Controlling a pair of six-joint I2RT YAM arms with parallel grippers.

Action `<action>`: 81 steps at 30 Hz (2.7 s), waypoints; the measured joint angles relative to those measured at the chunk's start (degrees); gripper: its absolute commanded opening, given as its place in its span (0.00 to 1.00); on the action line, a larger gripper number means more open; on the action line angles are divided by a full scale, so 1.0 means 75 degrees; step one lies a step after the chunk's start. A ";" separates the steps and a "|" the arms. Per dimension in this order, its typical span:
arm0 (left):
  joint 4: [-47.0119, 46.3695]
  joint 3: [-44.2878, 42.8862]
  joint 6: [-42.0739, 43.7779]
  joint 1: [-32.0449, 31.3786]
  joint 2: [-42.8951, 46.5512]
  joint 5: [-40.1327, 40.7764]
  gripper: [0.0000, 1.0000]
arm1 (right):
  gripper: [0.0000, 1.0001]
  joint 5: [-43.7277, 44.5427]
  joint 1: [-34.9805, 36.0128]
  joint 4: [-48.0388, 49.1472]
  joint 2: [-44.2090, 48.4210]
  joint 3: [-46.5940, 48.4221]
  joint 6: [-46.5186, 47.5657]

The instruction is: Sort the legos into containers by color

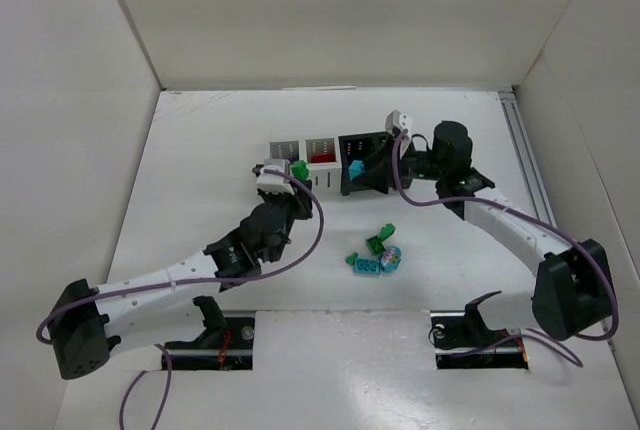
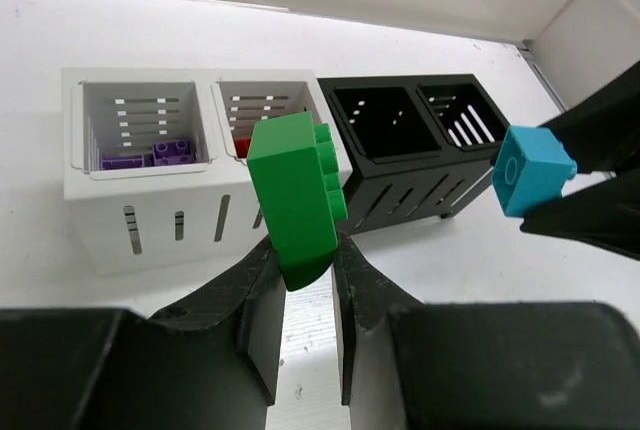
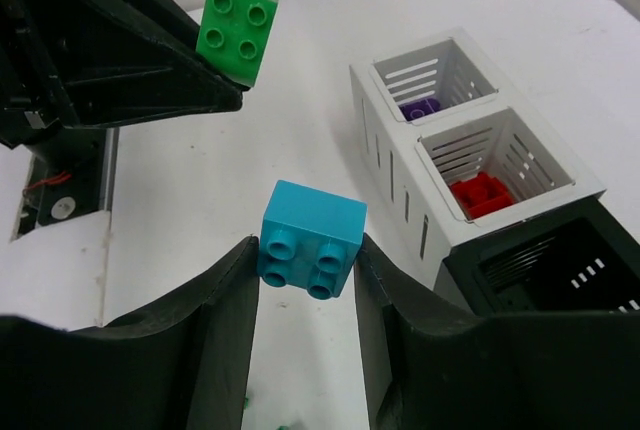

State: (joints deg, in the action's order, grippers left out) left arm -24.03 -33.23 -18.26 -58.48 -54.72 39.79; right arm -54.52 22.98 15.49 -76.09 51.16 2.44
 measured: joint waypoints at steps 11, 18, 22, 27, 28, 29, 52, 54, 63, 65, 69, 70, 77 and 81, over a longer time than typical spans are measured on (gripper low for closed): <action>0.0988 -0.0629 -0.0303 0.1358 -0.0373 -0.2037 0.00 | 0.06 0.1431 -0.0163 -0.1979 -0.0291 0.1326 0.1897; 0.1606 -0.1131 -0.0493 0.2014 -0.0443 -0.3442 0.00 | 0.07 0.3351 -0.0163 -0.3337 -0.1212 0.2699 0.2993; 0.1789 -0.1271 -0.0519 0.2014 -0.0446 -0.3783 0.00 | 0.09 0.3861 -0.0154 -0.3587 -0.1950 0.2891 0.3223; 0.1935 -0.1343 -0.0530 0.2020 -0.0589 -0.3960 0.00 | 0.15 0.4395 -0.0099 -0.3826 -0.2597 0.2906 0.3308; 0.1982 -0.1355 -0.0548 0.2022 -0.0615 -0.3975 0.00 | 0.16 0.4465 -0.0064 -0.3812 -0.2652 0.2949 0.3331; 0.2022 -0.1364 -0.0557 0.2025 -0.0638 -0.3990 0.00 | 0.17 0.4602 -0.0015 -0.3832 -0.2675 0.3008 0.3343; 0.2600 -0.1591 -0.0729 0.2025 -0.0790 -0.3914 0.00 | 0.69 0.6204 0.0565 -0.4505 -0.2952 0.3617 0.3509; 0.2629 -0.1591 -0.0746 0.2025 -0.0790 -0.3891 0.00 | 0.72 0.6251 0.0592 -0.4549 -0.2952 0.3617 0.3535; 0.2952 -0.1679 -0.0851 0.2025 -0.0790 -0.3771 0.00 | 1.00 0.6645 0.0720 -0.4613 -0.2891 0.3707 0.3649; 0.3048 -0.1792 -0.0895 0.2025 -0.0790 -0.3698 0.00 | 1.00 0.6802 0.0816 -0.4721 -0.2836 0.3748 0.3707; 0.3276 -0.2031 -0.1037 0.2025 -0.0790 -0.3547 0.00 | 1.00 0.7114 0.1090 -0.5071 -0.2812 0.4025 0.3847; 0.3343 -0.2084 -0.1072 0.2040 -0.0793 -0.3506 0.00 | 1.00 0.7230 0.1172 -0.5187 -0.2812 0.4132 0.3879; 0.3654 -0.2165 -0.1276 0.2110 -0.0857 -0.3369 0.00 | 1.00 0.7667 0.1702 -0.5543 -0.2862 0.4820 0.4095; 0.3876 -0.2165 -0.1381 0.2107 -0.0734 -0.3308 0.00 | 1.00 0.7373 0.1763 -0.5523 -0.2938 0.4826 0.4156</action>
State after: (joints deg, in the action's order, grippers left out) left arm 5.04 -49.47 -28.62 -42.68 -60.23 14.98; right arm 0.78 36.21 -25.93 -98.13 87.35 33.61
